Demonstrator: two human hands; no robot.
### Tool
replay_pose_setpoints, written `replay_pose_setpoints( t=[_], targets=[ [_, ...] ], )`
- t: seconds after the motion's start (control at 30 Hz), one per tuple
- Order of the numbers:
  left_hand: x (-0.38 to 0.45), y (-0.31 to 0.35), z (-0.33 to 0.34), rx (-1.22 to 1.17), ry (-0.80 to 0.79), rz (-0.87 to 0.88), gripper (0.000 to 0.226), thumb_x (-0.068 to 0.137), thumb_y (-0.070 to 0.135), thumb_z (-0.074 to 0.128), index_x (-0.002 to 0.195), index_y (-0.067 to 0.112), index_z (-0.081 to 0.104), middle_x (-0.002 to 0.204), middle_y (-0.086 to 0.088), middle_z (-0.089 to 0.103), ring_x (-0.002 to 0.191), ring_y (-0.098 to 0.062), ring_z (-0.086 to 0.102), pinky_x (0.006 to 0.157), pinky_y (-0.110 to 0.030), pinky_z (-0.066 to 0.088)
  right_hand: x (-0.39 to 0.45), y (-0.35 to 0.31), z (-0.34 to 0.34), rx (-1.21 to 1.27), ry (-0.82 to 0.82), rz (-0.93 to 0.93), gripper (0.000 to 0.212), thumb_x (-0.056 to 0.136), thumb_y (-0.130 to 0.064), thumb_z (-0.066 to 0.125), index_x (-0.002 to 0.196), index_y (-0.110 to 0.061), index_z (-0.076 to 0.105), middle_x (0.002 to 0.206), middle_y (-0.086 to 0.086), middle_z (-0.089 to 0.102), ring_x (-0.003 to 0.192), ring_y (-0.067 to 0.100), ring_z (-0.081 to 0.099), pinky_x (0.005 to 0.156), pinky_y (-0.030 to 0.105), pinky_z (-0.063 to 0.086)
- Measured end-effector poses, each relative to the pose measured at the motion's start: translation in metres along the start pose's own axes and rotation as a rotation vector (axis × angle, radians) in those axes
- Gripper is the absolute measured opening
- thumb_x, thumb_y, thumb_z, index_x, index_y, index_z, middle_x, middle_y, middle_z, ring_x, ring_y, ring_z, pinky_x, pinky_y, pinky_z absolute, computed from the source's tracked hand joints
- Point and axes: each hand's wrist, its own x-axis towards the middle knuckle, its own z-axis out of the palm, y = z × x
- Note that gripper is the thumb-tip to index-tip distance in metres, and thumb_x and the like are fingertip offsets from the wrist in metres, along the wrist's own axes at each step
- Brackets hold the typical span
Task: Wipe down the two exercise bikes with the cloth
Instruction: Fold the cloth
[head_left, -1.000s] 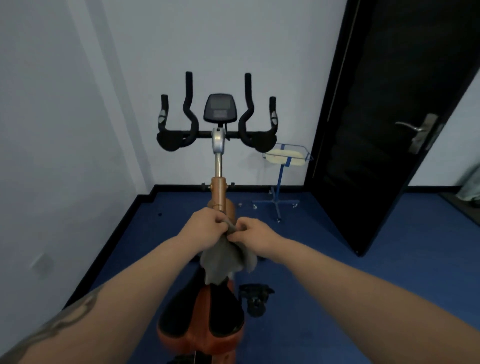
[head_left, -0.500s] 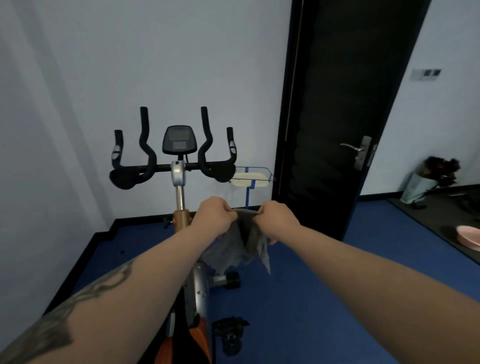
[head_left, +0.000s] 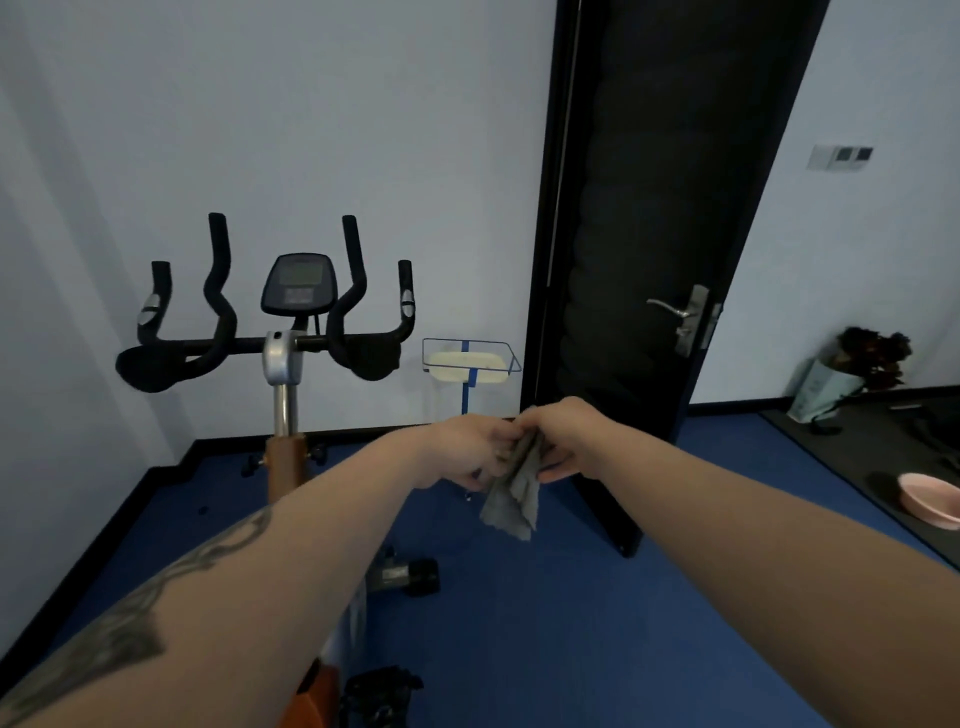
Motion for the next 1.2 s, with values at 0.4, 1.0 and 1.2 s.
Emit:
replay_pose_setpoints(
  t=[0.4,1.0,1.2],
  targets=[
    [0.128,0.04,-0.024,0.322,0.36,-0.113,0.027,0.095,0.007,0.055,0.119,0.008,0.067,0.128,-0.009,0.062,0.12,-0.024,0.055,0.099,-0.027,0.041,0.111,-0.014,-0.14,-0.742,0.054,-0.224,0.028,0.096,-0.01,0.053,0.123,-0.008,0.062,0.12,0.013,0.062,0.104,0.026,0.061,0.087,0.036,0.055],
    [0.388,0.007,-0.203,0.315,0.388,-0.205,0.032,0.1,0.007,0.044,0.126,0.001,0.061,0.133,-0.015,0.056,0.123,-0.03,0.051,0.104,-0.029,0.04,0.417,-0.114,-0.137,-0.551,0.017,-0.081,0.03,0.094,-0.017,0.059,0.122,-0.005,0.06,0.117,0.018,0.064,0.106,0.03,0.063,0.086,0.039,0.055],
    [0.48,-0.005,-0.254,0.346,0.47,-0.236,0.035,0.099,0.005,0.04,0.124,0.008,0.064,0.133,-0.009,0.058,0.122,-0.026,0.053,0.101,-0.03,0.042,0.526,-0.146,-0.138,-0.493,0.04,-0.07,0.026,0.095,-0.014,0.058,0.118,-0.004,0.063,0.114,0.018,0.065,0.105,0.03,0.063,0.086,0.039,0.055]
  ],
)
